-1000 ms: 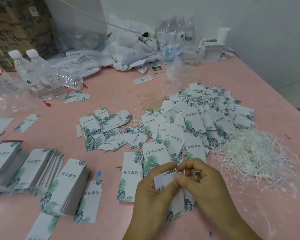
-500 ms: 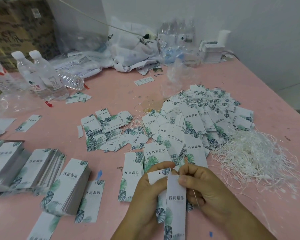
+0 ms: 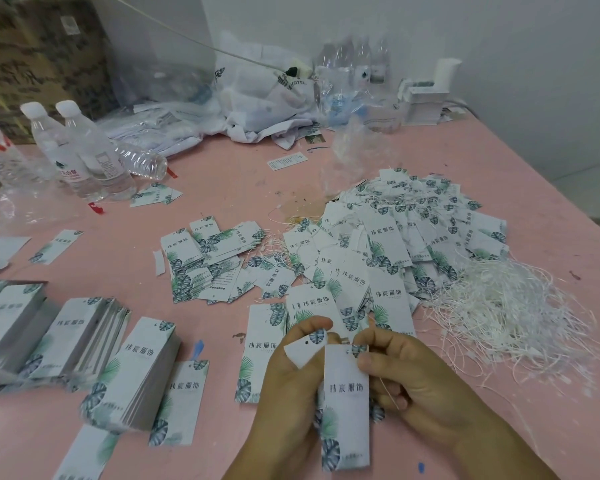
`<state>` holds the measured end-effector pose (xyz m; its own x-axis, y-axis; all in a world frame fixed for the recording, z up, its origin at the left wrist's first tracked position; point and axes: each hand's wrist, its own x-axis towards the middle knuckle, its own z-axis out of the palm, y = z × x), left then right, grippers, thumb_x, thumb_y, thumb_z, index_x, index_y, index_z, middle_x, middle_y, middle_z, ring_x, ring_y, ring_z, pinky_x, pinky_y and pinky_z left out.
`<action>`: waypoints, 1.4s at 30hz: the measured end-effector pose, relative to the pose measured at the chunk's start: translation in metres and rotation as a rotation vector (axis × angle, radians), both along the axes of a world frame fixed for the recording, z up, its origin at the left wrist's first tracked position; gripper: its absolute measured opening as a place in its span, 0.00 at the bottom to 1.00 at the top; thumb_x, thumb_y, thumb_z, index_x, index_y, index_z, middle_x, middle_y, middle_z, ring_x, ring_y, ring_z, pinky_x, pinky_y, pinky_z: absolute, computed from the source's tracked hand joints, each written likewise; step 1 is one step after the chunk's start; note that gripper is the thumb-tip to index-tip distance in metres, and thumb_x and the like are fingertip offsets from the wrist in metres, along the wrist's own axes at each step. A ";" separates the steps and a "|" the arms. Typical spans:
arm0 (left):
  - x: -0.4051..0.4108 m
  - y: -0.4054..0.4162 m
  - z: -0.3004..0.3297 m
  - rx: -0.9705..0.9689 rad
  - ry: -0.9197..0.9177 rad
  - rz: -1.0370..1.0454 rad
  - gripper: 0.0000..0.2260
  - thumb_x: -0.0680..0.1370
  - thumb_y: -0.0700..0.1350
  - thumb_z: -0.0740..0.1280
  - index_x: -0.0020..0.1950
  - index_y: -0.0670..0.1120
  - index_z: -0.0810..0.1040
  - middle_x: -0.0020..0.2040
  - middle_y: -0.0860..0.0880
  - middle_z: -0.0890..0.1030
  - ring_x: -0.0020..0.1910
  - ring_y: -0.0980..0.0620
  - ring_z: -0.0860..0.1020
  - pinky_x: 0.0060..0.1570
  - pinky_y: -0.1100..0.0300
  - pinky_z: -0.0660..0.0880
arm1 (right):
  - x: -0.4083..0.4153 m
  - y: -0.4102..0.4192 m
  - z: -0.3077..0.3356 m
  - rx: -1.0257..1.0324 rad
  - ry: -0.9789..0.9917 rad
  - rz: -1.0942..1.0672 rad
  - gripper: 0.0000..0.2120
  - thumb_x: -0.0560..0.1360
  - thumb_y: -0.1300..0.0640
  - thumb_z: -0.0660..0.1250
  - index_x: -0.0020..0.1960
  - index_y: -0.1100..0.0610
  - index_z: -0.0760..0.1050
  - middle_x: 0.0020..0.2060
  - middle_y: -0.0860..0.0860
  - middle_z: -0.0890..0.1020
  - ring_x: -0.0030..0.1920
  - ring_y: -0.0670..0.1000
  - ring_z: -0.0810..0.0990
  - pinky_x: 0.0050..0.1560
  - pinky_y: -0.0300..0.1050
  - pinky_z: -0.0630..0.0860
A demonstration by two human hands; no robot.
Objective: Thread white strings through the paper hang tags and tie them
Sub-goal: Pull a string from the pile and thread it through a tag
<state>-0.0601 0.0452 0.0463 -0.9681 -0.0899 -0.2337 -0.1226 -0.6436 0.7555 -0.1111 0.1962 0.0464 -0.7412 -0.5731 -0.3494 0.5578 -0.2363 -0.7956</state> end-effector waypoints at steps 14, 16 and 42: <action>0.001 0.002 -0.004 0.000 0.037 0.067 0.09 0.73 0.35 0.73 0.50 0.46 0.81 0.35 0.39 0.81 0.33 0.44 0.81 0.35 0.53 0.80 | 0.002 -0.001 0.000 0.014 0.083 -0.082 0.06 0.70 0.53 0.69 0.41 0.56 0.81 0.32 0.55 0.80 0.22 0.44 0.69 0.20 0.34 0.63; 0.001 0.004 -0.007 -0.088 0.043 0.081 0.08 0.72 0.40 0.73 0.50 0.49 0.81 0.35 0.39 0.81 0.33 0.45 0.80 0.35 0.55 0.79 | 0.007 -0.004 -0.001 0.141 0.243 -0.084 0.10 0.71 0.47 0.71 0.41 0.55 0.81 0.31 0.52 0.81 0.29 0.47 0.75 0.29 0.37 0.71; 0.004 0.011 -0.020 -0.469 0.048 -0.043 0.07 0.68 0.54 0.63 0.41 0.53 0.74 0.42 0.49 0.80 0.42 0.49 0.77 0.46 0.50 0.71 | 0.028 -0.017 -0.002 0.550 0.851 -0.323 0.05 0.70 0.57 0.70 0.43 0.47 0.80 0.30 0.41 0.77 0.28 0.39 0.70 0.31 0.30 0.68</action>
